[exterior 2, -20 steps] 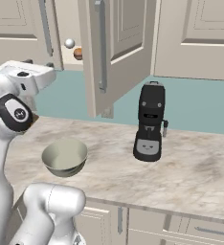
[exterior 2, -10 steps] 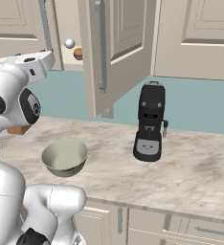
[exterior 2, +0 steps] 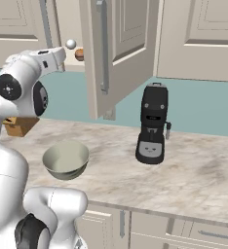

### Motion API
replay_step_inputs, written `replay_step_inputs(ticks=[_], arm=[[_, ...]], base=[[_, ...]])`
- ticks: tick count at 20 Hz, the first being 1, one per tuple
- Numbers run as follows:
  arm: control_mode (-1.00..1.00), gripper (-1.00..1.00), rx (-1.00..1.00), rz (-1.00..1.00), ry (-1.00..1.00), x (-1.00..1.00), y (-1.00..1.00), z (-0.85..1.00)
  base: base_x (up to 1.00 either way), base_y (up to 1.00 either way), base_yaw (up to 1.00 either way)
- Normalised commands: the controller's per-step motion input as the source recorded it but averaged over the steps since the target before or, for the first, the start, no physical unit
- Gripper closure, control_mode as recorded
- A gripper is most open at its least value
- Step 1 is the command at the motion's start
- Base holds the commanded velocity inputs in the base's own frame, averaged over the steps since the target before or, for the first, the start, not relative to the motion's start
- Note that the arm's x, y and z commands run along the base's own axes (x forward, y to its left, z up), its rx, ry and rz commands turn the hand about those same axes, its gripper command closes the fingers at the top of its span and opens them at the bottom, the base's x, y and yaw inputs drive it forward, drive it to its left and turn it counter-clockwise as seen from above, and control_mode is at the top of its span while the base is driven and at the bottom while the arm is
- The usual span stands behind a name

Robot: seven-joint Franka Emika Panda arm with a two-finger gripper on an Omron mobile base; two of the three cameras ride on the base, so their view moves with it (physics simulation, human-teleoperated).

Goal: Open the cabinet. Pick the tangerine and orange from the cabinet and place them into the bowl. Then close the cabinet.

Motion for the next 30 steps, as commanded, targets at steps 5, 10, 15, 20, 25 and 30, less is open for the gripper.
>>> replay_step_inputs(ticks=[5,10,15,20,25,30], arm=[[-1.00,-1.00,0.00,0.00,0.01,0.28,0.22,0.00],[-1.00,-1.00,0.00,0.00,0.01,0.51,0.26,0.00],[-1.00,-1.00,0.01,0.00,0.12,0.90,0.04,0.00],[-1.00,-1.00,0.02,0.00,0.17,1.00,0.00,0.00],[-1.00,-1.00,0.02,0.00,0.16,1.00,0.01,-0.25],[-1.00,1.00,0.00,0.00,0.04,0.38,0.01,-0.11]], base=[[0.00,0.00,0.00],[0.00,0.00,0.00],[0.00,0.00,0.00],[0.00,0.00,0.00],[0.00,0.00,0.00],[0.00,0.00,0.00]])
